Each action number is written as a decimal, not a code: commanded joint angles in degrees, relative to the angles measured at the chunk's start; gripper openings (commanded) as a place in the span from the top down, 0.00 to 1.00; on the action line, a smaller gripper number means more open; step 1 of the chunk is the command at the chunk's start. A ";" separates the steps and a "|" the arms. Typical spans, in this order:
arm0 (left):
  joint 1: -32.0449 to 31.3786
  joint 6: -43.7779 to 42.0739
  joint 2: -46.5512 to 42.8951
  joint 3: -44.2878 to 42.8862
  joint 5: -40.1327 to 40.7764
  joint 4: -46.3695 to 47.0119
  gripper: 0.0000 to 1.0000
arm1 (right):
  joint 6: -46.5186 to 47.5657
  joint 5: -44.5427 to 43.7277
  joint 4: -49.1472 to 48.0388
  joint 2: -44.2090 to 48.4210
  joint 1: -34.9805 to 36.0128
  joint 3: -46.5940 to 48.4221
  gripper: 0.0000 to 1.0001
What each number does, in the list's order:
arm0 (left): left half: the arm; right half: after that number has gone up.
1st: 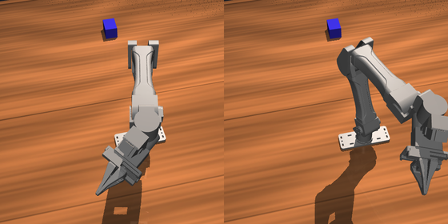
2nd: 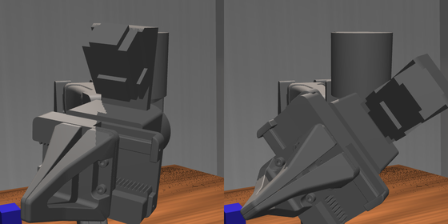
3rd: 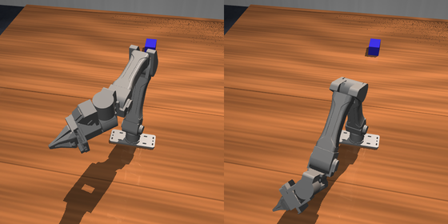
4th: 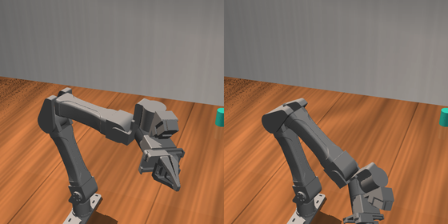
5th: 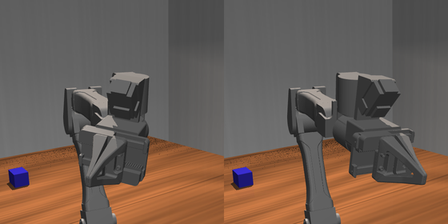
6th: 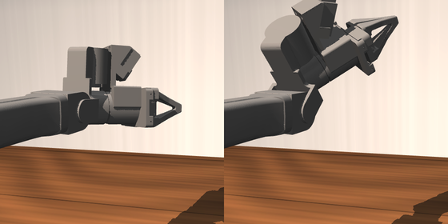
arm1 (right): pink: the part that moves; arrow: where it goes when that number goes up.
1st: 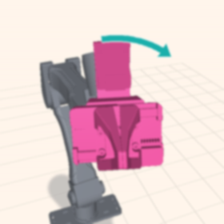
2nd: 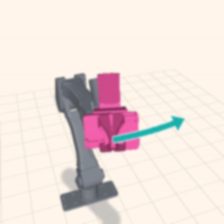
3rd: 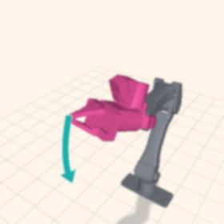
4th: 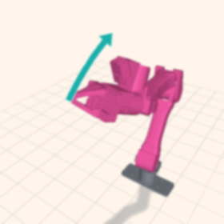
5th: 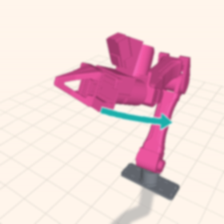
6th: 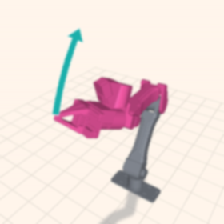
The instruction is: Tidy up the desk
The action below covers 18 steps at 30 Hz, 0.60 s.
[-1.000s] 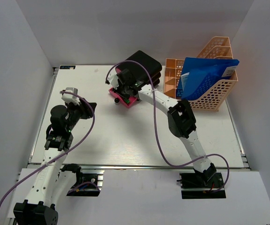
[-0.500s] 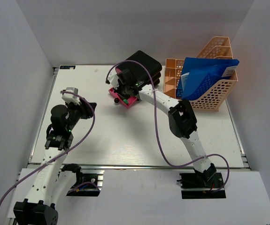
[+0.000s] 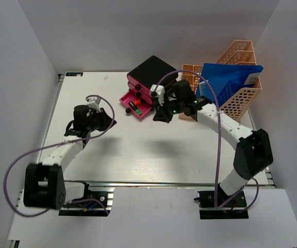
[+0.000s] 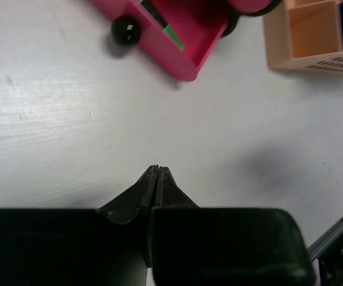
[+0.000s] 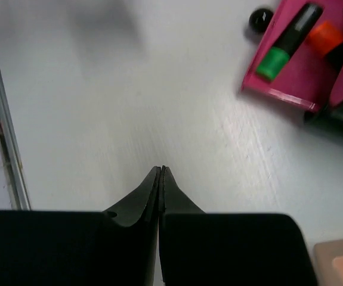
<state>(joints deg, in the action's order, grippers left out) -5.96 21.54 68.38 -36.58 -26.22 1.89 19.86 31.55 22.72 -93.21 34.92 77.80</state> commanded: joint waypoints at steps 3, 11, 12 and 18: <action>-0.81 6.50 12.28 -5.16 -0.24 3.21 0.85 | -2.45 8.43 -6.80 6.09 -4.50 -11.16 1.00; -3.26 16.50 27.22 -11.40 8.35 1.39 0.85 | -2.02 10.38 -6.28 9.97 -7.41 -13.29 1.00; -3.27 17.47 28.64 -12.80 11.16 0.49 0.85 | -1.15 10.20 -6.28 10.93 -7.67 -13.46 1.00; -6.87 22.23 38.30 -24.49 17.51 -7.50 0.81 | 0.62 9.49 -6.29 14.45 -9.16 -14.87 1.00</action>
<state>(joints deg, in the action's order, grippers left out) -11.11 39.90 105.10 -56.34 -13.98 -1.37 18.92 39.77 18.15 -80.97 26.70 63.46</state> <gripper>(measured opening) 0.180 0.019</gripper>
